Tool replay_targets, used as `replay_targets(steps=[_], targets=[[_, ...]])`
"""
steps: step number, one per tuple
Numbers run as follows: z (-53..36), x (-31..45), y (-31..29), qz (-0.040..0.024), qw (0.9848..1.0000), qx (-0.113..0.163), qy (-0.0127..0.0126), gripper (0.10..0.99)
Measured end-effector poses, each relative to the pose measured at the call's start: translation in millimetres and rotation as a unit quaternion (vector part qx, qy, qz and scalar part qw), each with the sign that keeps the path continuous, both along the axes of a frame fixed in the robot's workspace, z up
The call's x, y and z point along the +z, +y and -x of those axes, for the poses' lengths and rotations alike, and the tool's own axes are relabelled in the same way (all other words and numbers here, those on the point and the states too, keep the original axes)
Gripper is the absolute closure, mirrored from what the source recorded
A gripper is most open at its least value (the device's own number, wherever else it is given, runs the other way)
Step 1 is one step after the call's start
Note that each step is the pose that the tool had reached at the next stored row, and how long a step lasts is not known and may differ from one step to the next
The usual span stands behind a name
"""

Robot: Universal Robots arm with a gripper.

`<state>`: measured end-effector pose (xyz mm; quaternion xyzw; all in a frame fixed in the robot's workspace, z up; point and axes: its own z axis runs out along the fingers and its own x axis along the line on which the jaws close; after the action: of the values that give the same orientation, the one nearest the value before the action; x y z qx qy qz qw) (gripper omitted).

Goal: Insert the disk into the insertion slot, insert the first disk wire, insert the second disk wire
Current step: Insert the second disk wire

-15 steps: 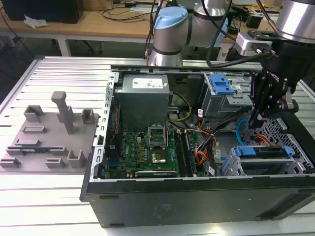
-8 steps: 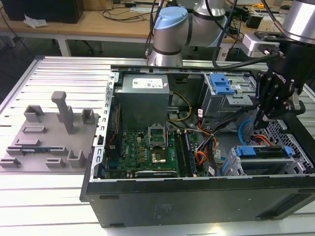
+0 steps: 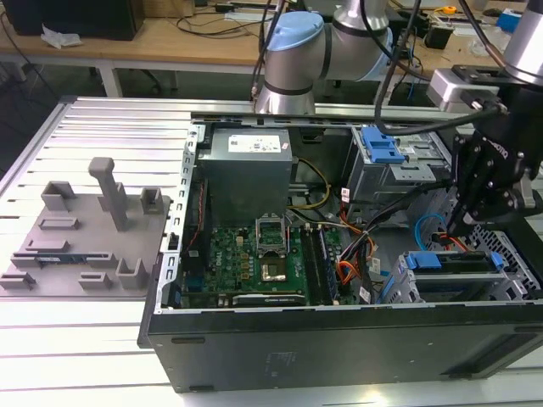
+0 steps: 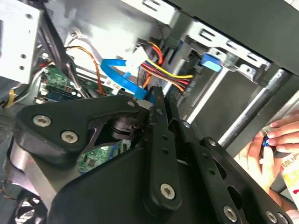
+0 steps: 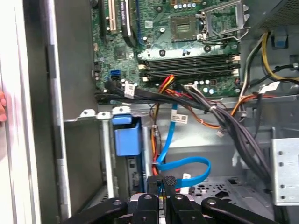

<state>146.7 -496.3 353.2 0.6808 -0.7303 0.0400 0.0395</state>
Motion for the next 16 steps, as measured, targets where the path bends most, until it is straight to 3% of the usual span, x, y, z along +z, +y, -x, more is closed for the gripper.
replay_targets(steps=[5, 7, 16], targets=[[-2.9, 0.0, -8.1, -0.0013, 1.0, -0.001, 0.0, 0.925], [-3.2, 0.1, -14.3, -0.0023, 1.0, -0.001, 0.0, 0.925], [1.4, 0.0, -14.1, -0.0024, 1.0, -0.001, 0.0, 0.925]])
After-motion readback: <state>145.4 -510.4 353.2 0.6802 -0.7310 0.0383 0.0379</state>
